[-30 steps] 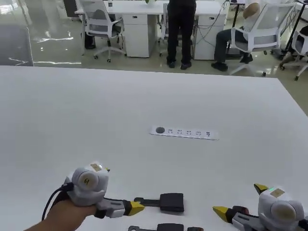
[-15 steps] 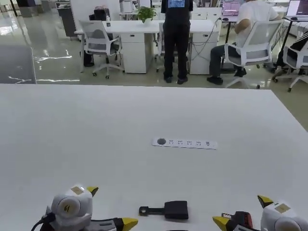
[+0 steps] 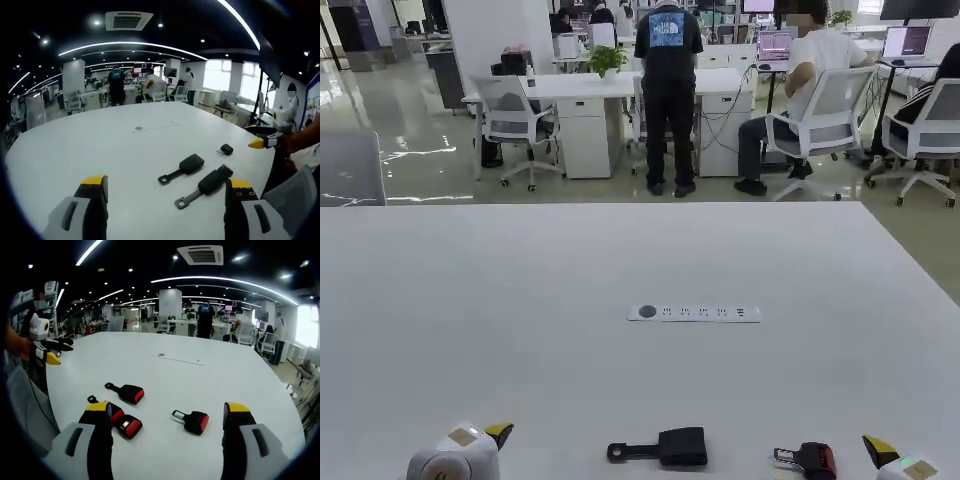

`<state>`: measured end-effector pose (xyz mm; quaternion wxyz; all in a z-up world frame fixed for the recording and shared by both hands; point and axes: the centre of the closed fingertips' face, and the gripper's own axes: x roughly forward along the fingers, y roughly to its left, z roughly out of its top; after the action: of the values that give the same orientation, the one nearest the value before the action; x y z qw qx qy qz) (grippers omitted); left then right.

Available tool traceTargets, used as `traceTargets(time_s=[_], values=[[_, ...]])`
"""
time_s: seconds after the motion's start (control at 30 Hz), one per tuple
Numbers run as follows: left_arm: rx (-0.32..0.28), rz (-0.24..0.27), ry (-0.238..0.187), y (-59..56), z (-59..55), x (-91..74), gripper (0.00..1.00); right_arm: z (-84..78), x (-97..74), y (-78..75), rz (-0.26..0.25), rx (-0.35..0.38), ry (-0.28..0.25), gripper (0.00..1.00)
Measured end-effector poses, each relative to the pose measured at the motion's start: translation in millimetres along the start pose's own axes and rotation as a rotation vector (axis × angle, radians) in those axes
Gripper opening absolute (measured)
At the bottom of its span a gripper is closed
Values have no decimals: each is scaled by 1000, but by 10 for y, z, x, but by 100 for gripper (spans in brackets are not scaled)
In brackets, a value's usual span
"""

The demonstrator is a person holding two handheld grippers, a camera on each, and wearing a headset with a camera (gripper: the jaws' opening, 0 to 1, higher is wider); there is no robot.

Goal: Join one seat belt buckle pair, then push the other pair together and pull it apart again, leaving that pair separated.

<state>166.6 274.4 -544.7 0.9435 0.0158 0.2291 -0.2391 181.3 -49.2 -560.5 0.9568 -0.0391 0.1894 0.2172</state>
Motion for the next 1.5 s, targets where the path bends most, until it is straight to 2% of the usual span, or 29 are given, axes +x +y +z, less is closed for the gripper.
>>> traceTargets(time_s=[0.2,0.37,0.47,0.53,1.07,1.27,1.5], values=[[-21,9,-5,-69,-2,-96,100,-19,-86,43,-7,2,-7,93],[-33,12,-8,-79,-21,-149,100,-63,-134,35,-12,17,-4,94],[-33,12,-8,-36,-67,-175,100,-119,-162,33,-13,9,6,94],[-33,12,-8,-66,-58,-186,100,-131,-196,29,-15,12,6,94],[-43,4,9,-71,-181,-211,100,-218,-251,23,-22,10,20,94],[-46,-2,17,-68,-237,-186,100,-262,-215,46,-14,14,28,95],[-51,-17,31,-118,-286,-148,100,-309,-225,88,-7,13,48,95]])
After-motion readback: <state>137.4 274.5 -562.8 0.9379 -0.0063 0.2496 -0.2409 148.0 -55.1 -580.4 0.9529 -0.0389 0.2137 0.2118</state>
